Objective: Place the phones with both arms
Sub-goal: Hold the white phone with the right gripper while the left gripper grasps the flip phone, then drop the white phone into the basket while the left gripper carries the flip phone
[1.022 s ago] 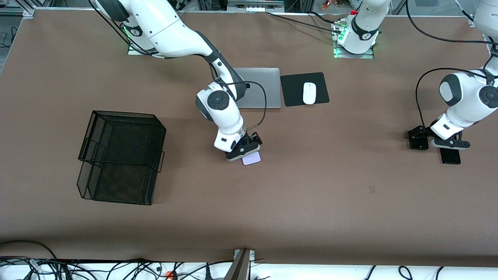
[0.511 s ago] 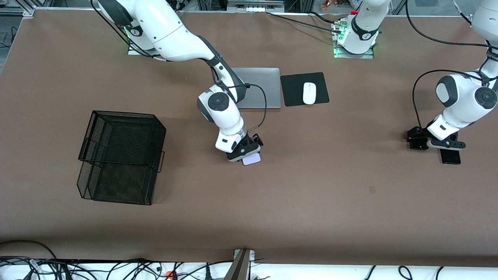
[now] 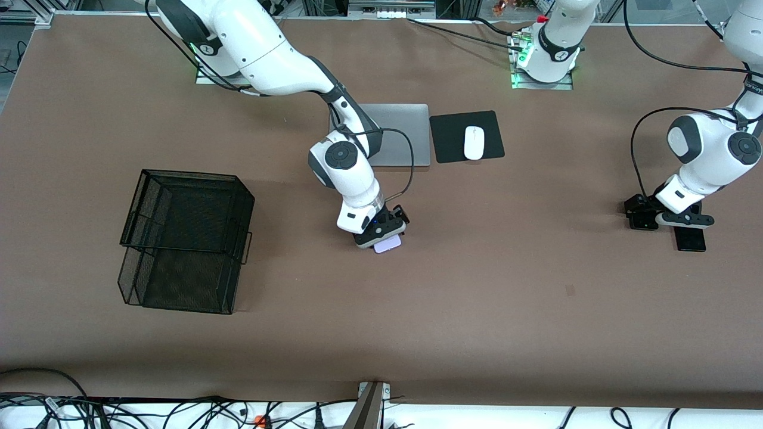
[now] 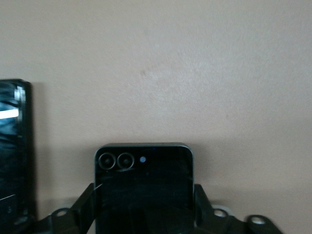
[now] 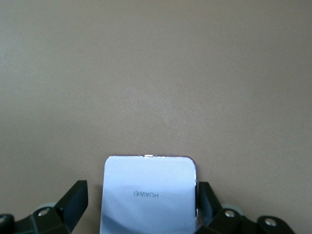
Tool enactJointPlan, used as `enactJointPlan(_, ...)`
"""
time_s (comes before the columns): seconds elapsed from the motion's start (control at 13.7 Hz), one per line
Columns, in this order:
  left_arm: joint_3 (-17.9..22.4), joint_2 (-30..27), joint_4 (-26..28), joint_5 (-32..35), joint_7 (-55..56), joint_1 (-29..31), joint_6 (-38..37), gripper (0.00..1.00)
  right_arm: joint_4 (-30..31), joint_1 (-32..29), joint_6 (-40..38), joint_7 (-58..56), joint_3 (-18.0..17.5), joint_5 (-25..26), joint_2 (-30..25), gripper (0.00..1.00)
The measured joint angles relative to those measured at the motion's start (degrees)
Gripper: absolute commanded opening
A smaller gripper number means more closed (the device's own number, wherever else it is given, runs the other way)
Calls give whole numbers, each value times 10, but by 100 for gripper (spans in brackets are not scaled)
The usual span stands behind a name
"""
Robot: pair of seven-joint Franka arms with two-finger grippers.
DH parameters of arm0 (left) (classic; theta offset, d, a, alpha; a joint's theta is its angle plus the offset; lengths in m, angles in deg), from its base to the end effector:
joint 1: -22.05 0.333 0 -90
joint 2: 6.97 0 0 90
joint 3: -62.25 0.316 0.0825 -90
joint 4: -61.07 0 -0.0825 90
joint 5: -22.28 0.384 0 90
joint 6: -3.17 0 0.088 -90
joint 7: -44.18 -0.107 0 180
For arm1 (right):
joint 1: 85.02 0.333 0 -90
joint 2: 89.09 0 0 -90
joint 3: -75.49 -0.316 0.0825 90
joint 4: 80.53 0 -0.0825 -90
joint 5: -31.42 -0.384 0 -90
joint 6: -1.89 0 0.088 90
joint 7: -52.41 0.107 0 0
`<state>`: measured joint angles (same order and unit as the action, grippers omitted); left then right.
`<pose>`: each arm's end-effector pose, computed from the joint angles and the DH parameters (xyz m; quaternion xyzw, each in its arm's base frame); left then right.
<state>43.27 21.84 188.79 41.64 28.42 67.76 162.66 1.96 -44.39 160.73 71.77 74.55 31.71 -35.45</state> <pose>0.5002 0.2288 0.1646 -0.9980 0.0375 -0.0502 0.0067 0.5640 0.4967 0.1696 -0.9625 -0.1864 -0.1675 0.1037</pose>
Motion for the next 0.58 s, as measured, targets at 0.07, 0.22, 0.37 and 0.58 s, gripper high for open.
enactJointPlan(0.07,0,1,0,0,1,1,1,19,0,0,0,-1,1,4,0,100)
enactJointPlan(0.22,0,1,0,0,4,1,1,2,0,0,0,-1,2,18,1,100)
enactJointPlan(0.37,-1,1,0,0,12,1,2,0,0,0,0,-1,2,25,3,100)
enactJointPlan(0.58,-11,2,-3,0,26,1,-7,0,0,1,0,-2,3,41,5,93)
